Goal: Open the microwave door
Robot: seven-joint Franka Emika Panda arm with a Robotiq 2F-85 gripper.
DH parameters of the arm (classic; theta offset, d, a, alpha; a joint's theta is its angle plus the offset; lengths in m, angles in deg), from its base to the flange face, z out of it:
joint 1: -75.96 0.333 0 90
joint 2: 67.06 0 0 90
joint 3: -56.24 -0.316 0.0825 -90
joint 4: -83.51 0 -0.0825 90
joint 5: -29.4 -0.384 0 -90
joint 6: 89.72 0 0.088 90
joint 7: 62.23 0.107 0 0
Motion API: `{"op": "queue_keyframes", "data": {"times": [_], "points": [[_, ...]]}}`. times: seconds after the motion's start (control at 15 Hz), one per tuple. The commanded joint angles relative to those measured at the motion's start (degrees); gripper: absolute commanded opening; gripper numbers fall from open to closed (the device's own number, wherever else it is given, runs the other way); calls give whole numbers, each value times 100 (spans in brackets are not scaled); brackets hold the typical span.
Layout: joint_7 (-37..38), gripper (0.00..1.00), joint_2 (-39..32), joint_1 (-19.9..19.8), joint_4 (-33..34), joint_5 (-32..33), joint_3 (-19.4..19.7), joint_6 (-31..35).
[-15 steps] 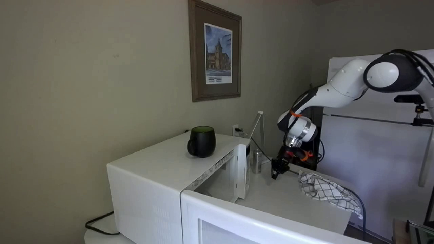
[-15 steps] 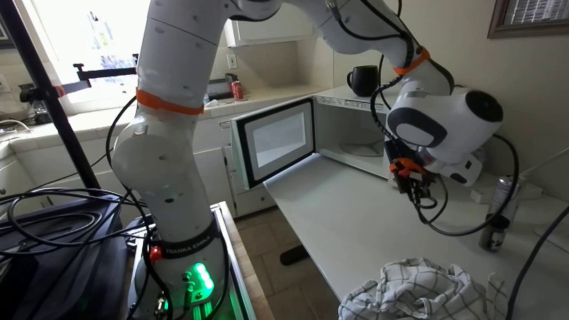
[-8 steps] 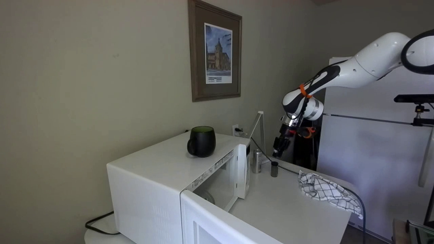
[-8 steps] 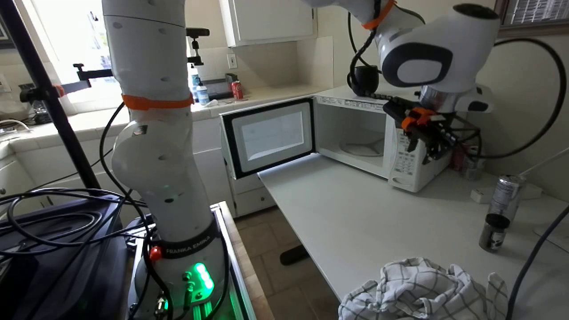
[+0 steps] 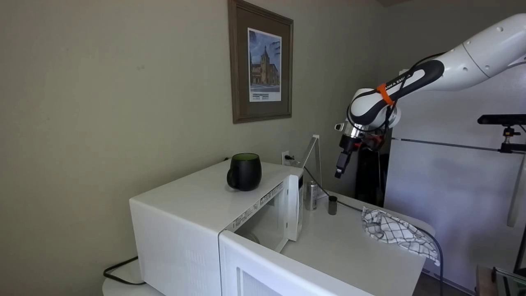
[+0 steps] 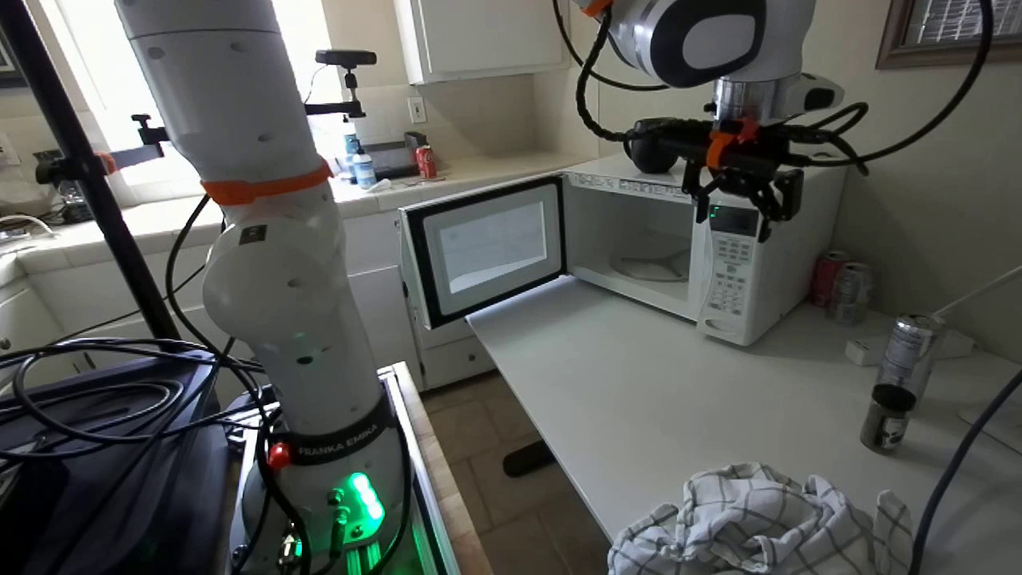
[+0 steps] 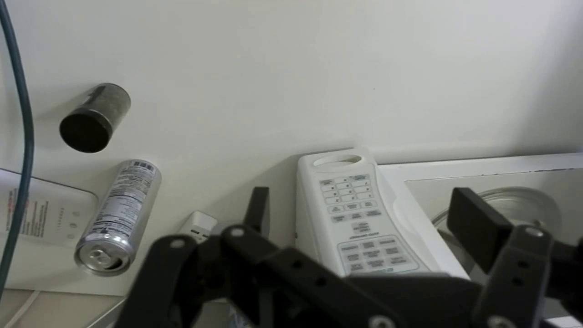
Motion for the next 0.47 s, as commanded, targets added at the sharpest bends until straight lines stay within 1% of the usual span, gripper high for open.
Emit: {"op": "queue_keyframes", "data": {"times": [0.0,0.4], "points": [[-18,100,49,27,-23,7,10,-52],[-67,100,83,28,-67,8,16,-60]]}}
